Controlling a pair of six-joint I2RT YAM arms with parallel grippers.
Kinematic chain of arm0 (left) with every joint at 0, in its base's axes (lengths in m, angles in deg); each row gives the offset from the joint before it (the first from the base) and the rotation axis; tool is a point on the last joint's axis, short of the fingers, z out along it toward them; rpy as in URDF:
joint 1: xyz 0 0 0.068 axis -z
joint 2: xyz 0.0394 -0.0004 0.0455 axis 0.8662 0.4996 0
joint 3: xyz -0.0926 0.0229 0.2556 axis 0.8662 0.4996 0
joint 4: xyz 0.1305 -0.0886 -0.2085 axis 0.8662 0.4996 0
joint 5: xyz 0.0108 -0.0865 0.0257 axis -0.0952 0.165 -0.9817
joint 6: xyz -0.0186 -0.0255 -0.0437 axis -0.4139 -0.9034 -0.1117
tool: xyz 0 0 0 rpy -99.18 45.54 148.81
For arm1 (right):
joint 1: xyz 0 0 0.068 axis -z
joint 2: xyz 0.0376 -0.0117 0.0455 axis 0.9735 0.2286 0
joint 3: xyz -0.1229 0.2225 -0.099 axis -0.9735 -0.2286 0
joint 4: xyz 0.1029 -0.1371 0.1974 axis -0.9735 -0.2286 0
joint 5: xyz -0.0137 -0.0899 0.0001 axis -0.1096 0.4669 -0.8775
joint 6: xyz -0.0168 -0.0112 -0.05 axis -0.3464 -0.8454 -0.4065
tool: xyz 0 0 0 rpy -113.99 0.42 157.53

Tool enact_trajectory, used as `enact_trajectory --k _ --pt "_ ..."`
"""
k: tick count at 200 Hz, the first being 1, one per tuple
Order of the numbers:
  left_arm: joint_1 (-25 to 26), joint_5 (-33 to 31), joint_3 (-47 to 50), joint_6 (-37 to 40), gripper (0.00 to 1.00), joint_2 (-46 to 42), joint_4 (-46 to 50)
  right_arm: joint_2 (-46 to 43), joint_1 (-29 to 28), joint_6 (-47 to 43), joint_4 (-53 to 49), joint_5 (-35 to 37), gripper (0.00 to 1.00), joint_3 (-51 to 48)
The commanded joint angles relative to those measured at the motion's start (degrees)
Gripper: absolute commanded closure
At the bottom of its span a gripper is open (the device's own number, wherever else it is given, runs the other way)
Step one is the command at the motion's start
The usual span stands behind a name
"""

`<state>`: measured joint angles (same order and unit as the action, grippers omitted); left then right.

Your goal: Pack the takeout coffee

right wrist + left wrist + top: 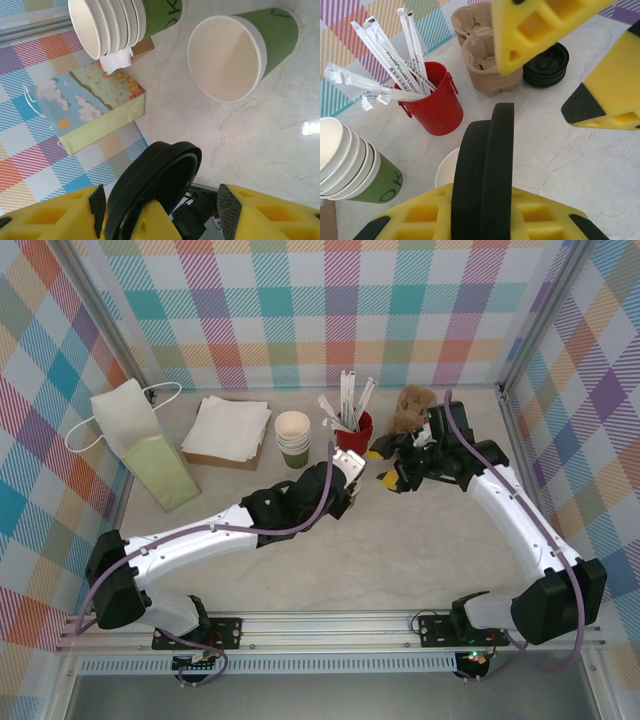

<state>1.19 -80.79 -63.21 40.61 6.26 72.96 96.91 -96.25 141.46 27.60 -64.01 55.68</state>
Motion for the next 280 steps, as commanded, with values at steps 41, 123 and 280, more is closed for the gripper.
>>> enact_trajectory --k 41,123,280 --pt "1.5 -1.2 -0.9 1.8 0.91 0.8 -2.2 0.9 -1.9 6.4 6.7 -1.7 0.38 -1.1" --pt "1.5 -1.5 -1.4 1.9 0.90 1.4 -2.5 3.1 -4.5 9.8 8.8 -1.8 0.54 -2.0" --pt "1.1 -0.8 2.4 -4.7 0.28 -5.1 -1.5 -0.8 -4.3 7.5 11.2 1.2 0.87 -8.6"
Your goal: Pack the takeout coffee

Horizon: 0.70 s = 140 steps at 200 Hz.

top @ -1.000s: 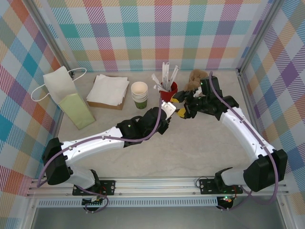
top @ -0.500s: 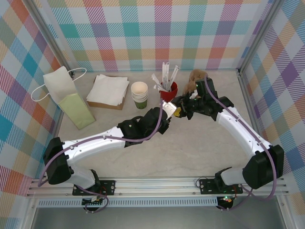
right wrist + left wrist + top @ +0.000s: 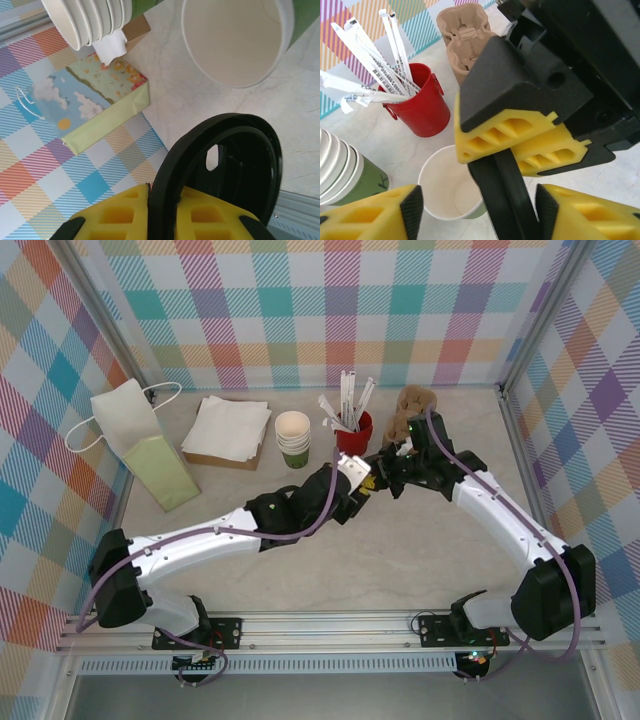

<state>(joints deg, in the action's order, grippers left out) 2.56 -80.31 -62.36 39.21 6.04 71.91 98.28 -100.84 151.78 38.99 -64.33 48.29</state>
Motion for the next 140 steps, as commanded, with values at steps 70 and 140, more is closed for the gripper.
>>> enact_trajectory --k 70,140 --pt "-12.2 11.6 6.3 -30.0 0.06 -14.8 1.6 -6.2 1.7 -12.0 9.0 2.5 0.88 -6.5" --pt "-23.9 28.9 5.1 -62.0 0.02 -12.3 6.4 -8.8 1.7 -21.0 26.4 -2.5 0.88 -13.3"
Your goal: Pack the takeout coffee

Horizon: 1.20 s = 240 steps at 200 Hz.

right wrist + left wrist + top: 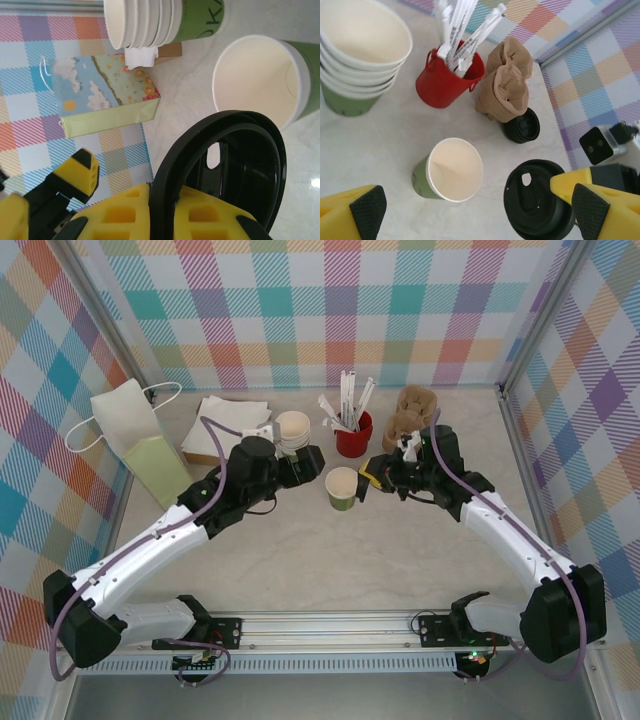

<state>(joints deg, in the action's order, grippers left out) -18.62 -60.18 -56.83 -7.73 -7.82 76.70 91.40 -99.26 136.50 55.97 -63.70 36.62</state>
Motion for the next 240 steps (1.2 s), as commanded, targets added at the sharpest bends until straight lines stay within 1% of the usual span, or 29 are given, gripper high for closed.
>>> enact_trajectory --k 1,18,39,48,74,112,148,186,216,240 --pt "-2.8 9.1 -0.5 -15.4 0.02 1.7 1.6 -1.9 0.2 -5.8 9.5 -3.3 0.88 -1.7" --pt "-3.2 12.4 -0.7 -19.8 0.01 3.2 0.8 -2.1 0.0 -7.6 12.5 -4.6 0.89 -2.9" --pt "-3.2 15.4 -0.3 -24.0 0.01 5.0 -1.7 -1.8 -0.5 -7.8 17.9 -6.1 0.89 -5.1" --pt "-3.2 16.5 0.2 -26.0 0.01 5.6 -4.9 -1.6 -0.7 -7.8 19.6 -6.1 0.89 -5.8" --pt "-3.2 18.4 2.1 -31.1 0.01 6.7 -10.5 -1.3 -1.6 -8.1 22.8 -6.3 0.89 -6.8" --pt "-3.0 21.1 3.4 -35.8 0.03 8.4 -15.7 -0.6 -3.0 -6.6 27.6 -6.2 0.89 -7.3" --pt "-2.6 22.8 4.0 -38.4 0.04 10.0 -19.3 0.0 -4.6 -5.9 29.6 -5.6 0.90 -6.6" --pt "-2.1 24.7 4.4 -40.4 0.11 11.9 -23.7 0.8 -5.4 -4.0 32.3 -5.6 0.91 -6.4" --pt "-1.7 24.7 4.7 -41.2 0.12 12.5 -24.6 0.9 -5.6 -3.5 32.8 -5.3 0.91 -6.2" --pt "-1.7 24.7 5.2 -41.6 0.15 12.4 -25.4 0.8 -5.7 -3.2 32.8 -4.9 0.92 -6.2"
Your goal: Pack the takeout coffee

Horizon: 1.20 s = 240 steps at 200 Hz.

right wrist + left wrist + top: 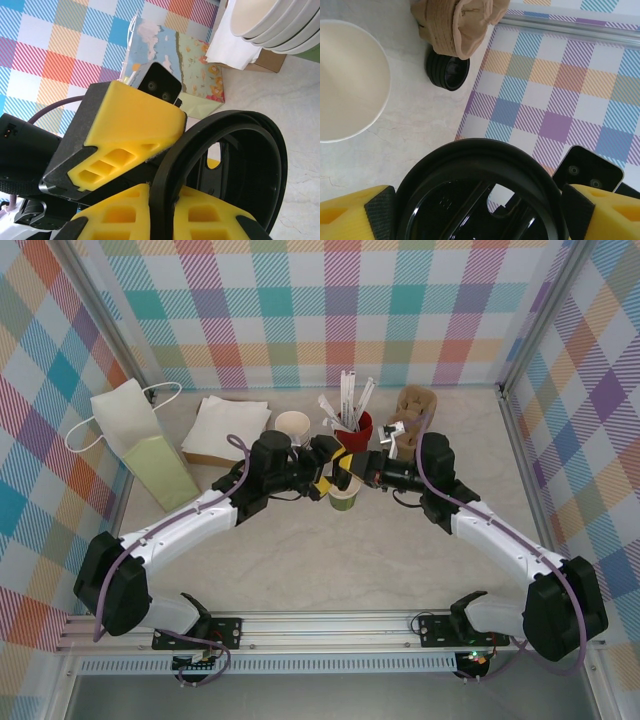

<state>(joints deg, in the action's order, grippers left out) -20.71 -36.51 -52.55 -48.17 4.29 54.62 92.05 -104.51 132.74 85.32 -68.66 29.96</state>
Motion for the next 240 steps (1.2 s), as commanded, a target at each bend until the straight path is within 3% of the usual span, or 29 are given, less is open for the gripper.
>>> enact_trajectory --k 1,84,144,240 --pt "0.4 1.0 0.9 -1.1 0.15 0.3 -3.3 0.1 -0.5 0.6 3.4 0.0 0.92 0.5" --pt "0.5 1.1 1.2 -2.4 0.30 0.2 -4.8 0.4 -0.9 1.4 3.7 0.9 0.93 -0.1" --pt "0.5 1.7 0.7 -3.1 0.21 0.0 -5.2 0.9 -1.3 1.5 4.1 1.2 0.93 -0.4" --pt "0.8 3.0 -0.6 -4.5 0.19 0.2 -6.7 1.9 -1.6 1.4 5.1 1.3 0.93 -0.7"
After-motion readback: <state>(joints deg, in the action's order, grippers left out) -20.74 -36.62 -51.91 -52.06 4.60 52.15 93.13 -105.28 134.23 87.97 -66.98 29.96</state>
